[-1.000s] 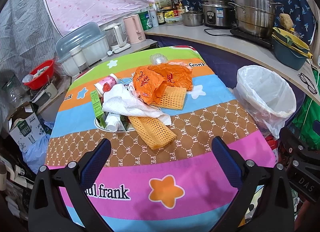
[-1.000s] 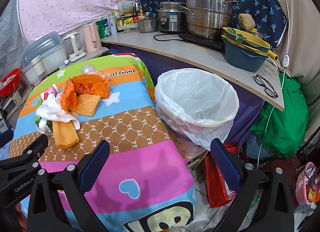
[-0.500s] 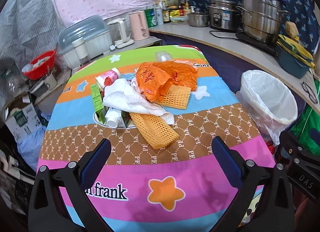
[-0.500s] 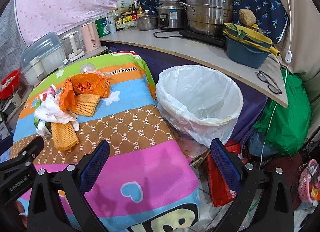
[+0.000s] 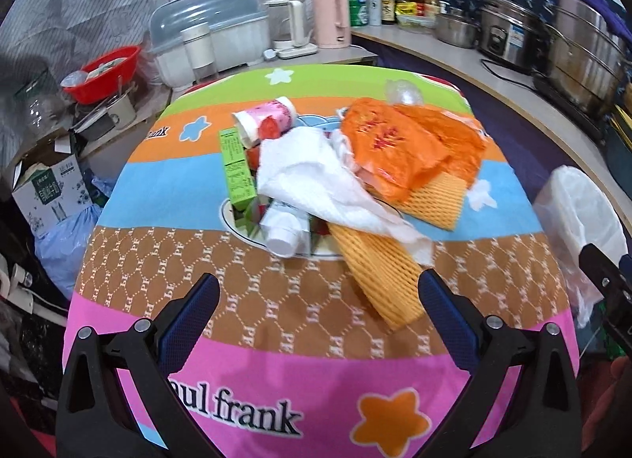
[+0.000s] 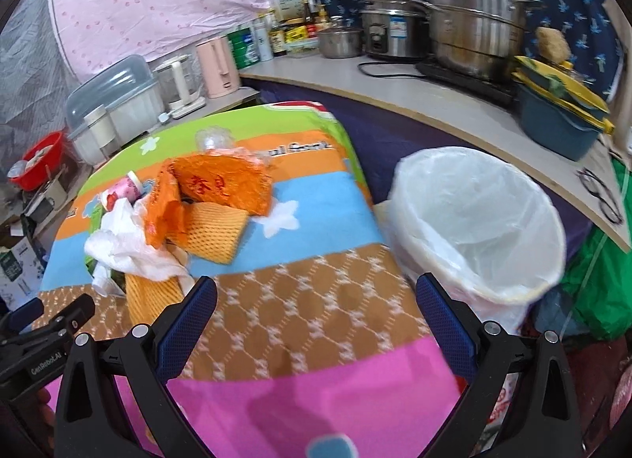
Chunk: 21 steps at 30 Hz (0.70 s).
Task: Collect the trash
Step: 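Reach the right tool to the orange plastic bags and close on them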
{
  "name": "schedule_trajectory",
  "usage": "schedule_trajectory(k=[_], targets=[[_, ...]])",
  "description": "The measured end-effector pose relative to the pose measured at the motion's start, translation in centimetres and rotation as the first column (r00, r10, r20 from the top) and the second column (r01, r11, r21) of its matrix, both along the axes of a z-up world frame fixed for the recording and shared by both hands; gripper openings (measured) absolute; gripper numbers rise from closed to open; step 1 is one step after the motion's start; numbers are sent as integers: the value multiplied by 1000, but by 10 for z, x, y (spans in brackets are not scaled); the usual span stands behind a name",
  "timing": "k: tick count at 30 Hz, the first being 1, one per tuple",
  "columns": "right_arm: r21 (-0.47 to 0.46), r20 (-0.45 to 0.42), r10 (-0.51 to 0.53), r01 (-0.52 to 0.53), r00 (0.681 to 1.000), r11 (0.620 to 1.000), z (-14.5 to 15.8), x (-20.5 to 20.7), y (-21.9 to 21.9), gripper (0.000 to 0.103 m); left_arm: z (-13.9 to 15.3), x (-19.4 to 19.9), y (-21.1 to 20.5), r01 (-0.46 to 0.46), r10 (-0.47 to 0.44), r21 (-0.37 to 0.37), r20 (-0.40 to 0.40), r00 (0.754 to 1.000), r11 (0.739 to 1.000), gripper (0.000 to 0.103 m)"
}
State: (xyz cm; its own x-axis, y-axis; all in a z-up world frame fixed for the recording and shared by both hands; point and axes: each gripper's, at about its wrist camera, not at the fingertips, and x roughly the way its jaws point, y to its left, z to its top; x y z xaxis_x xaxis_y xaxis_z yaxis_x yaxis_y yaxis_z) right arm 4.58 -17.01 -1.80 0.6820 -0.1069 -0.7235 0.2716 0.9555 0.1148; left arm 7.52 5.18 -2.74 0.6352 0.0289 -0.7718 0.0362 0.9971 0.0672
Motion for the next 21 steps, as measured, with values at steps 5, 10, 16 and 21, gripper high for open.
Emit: schedule_trajectory(k=[5, 10, 16, 21], targets=[[-5, 9, 108, -108, 994, 994, -2, 52, 30, 91, -5, 18, 16, -36, 36, -3, -4, 999, 999, 96], [13, 26, 197, -197, 980, 980, -5, 95, 57, 86, -10, 38, 34, -84, 83, -30, -18, 996, 996, 96], [18, 10, 274, -274, 962, 962, -15, 139, 84, 70, -17, 57, 49, -120, 118, -58, -42, 992, 991, 96], [69, -34, 320, -317, 947, 946, -34, 161, 93, 45, -22, 69, 56, -130, 124, -112, -64, 990, 985, 96]])
